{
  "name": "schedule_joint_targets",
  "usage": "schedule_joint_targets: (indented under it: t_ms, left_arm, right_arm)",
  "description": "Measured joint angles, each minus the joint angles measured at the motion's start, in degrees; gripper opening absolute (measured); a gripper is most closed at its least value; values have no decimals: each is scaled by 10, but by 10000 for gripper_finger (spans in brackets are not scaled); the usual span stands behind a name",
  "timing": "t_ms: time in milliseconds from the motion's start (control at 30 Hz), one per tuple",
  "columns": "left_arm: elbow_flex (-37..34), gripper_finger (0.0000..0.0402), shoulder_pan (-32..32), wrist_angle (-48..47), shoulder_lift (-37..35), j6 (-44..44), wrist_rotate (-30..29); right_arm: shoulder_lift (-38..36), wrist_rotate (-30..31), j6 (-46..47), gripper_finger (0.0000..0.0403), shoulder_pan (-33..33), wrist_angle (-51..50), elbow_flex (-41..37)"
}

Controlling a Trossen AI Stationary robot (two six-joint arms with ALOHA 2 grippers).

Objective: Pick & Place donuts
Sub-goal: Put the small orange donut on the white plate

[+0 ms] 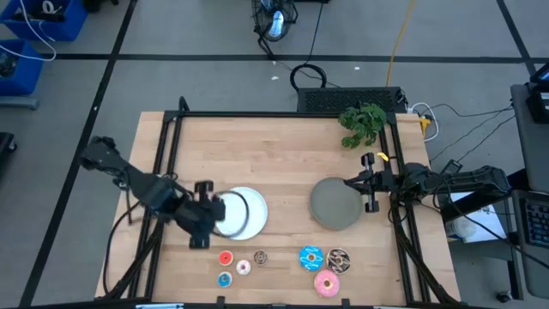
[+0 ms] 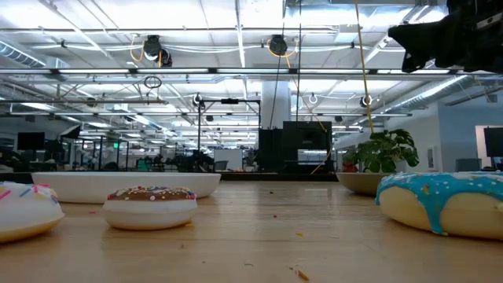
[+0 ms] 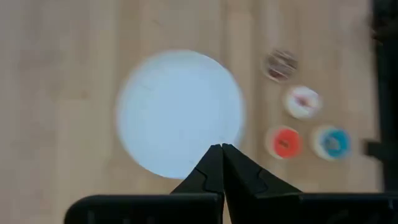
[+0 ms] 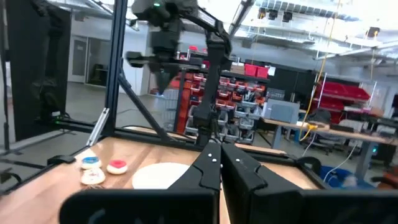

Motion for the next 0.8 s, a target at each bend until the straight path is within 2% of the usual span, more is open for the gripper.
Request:
schedule_joint_targets:
  t_ms: [133,267,467,800]
  left_arm:
    - [69,8,-15,-68,77,-52,31]
    - [133,4,-34,-123,144,-68,48]
    - [207,6,-56,-127,202,-58,46]
    - [212,4,-79,-130,213,-64,51]
  right_arm:
    - [0,0,18,0,0,3,0]
    - [0,1,19,0,0,4,0]
    - [0,2,19,0,0,9,0]
    - [0,2,47,0,0,43,0]
